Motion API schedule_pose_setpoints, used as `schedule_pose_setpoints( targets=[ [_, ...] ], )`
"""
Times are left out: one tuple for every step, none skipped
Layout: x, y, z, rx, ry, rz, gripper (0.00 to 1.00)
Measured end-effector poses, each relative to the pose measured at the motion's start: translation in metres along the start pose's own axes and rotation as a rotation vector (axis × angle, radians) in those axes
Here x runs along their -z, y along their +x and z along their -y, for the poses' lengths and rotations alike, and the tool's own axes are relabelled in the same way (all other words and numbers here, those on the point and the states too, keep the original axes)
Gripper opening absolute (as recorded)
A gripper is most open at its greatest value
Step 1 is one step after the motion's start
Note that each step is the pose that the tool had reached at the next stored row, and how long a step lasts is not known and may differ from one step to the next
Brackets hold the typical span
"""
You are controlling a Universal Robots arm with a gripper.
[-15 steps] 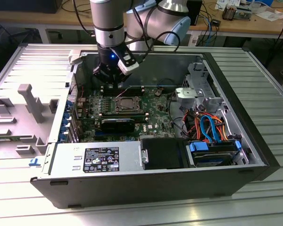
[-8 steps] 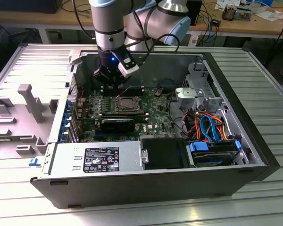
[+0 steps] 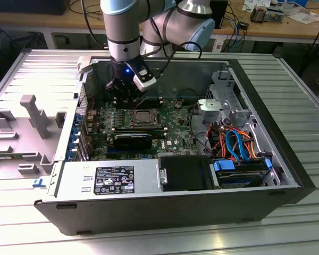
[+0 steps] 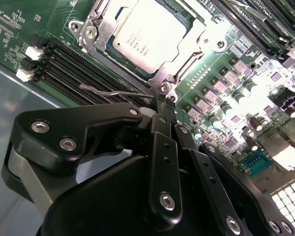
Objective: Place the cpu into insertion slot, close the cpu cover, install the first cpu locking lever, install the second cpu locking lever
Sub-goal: 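Install the first cpu locking lever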
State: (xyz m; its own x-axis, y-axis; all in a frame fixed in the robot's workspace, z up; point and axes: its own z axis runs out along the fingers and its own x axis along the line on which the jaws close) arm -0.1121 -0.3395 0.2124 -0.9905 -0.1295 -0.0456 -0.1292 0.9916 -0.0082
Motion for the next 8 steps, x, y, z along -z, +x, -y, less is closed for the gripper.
schedule_pose_setpoints(
  targets=[
    [-0.0012,0.0000,0.0000,0.000,0.0000,-0.0001,0.11],
    [-0.0026,-0.0005,0.0001,0.000,0.0000,0.0000,0.11],
    [-0.0033,-0.0016,0.0001,0.000,0.0001,-0.0002,0.11],
    [-0.0037,-0.0024,0.0002,0.000,0.0001,-0.0003,0.11],
    [-0.0042,-0.0035,0.0003,0.000,0.0004,-0.0004,0.11],
    [-0.0052,-0.0052,0.0005,0.000,0.0003,-0.0003,0.11],
    [-0.0055,-0.0060,0.0006,0.000,0.0003,-0.0003,0.11],
    [-0.0059,-0.0070,0.0008,0.000,0.0004,-0.0003,0.11]
  ],
)
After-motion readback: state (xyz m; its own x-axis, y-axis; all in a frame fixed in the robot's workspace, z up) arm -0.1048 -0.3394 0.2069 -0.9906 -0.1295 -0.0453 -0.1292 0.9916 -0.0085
